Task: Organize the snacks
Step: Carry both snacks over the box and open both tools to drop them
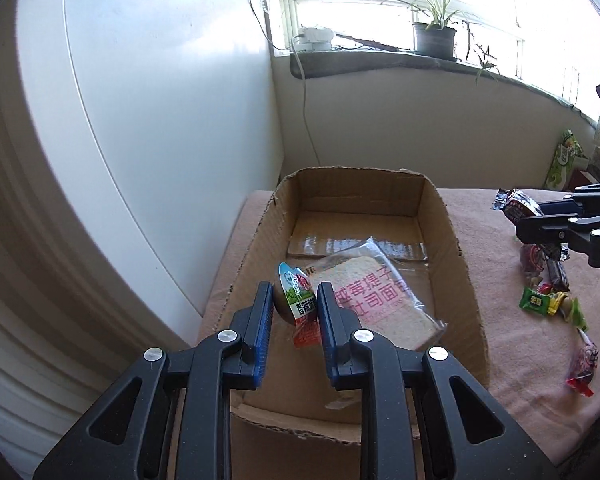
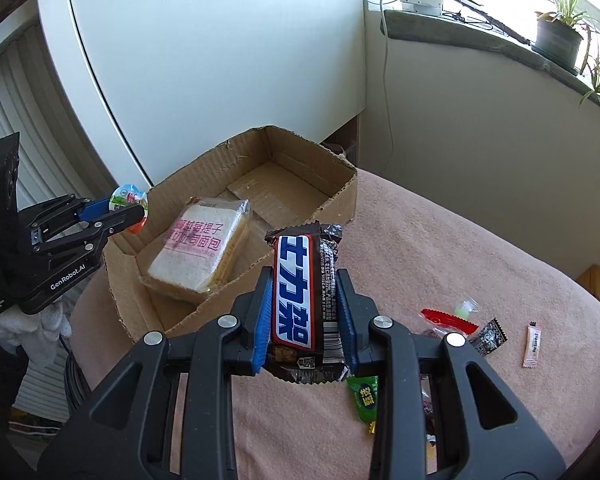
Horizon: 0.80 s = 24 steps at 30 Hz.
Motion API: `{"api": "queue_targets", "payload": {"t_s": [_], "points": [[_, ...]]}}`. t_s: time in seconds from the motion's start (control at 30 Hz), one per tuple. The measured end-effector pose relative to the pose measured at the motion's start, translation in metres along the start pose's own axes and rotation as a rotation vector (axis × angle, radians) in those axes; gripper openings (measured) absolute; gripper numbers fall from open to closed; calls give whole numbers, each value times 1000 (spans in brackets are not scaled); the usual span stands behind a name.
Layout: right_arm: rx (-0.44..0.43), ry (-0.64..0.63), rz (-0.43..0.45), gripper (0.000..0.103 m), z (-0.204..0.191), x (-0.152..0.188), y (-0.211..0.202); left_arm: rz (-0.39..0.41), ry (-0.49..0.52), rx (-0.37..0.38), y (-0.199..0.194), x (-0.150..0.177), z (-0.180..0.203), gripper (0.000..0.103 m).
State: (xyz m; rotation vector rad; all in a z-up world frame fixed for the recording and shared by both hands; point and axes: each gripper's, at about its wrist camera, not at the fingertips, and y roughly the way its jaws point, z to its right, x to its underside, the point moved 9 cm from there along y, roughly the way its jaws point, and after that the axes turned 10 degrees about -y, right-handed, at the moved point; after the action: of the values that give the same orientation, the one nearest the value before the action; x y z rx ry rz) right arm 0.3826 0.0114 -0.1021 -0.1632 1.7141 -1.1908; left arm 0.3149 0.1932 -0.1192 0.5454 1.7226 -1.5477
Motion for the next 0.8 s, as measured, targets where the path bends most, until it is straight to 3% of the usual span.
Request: {"api": "queue_targets", "payload": {"t_s": [0.2,0.8], "points": [[-23,-2,-11,30,-16,-13,24,-9,61,-35,9,-2,-7,21],[-3,-28,-55,30,-33,-31,56,-45,13,28,12,-2,-8,21]]}}
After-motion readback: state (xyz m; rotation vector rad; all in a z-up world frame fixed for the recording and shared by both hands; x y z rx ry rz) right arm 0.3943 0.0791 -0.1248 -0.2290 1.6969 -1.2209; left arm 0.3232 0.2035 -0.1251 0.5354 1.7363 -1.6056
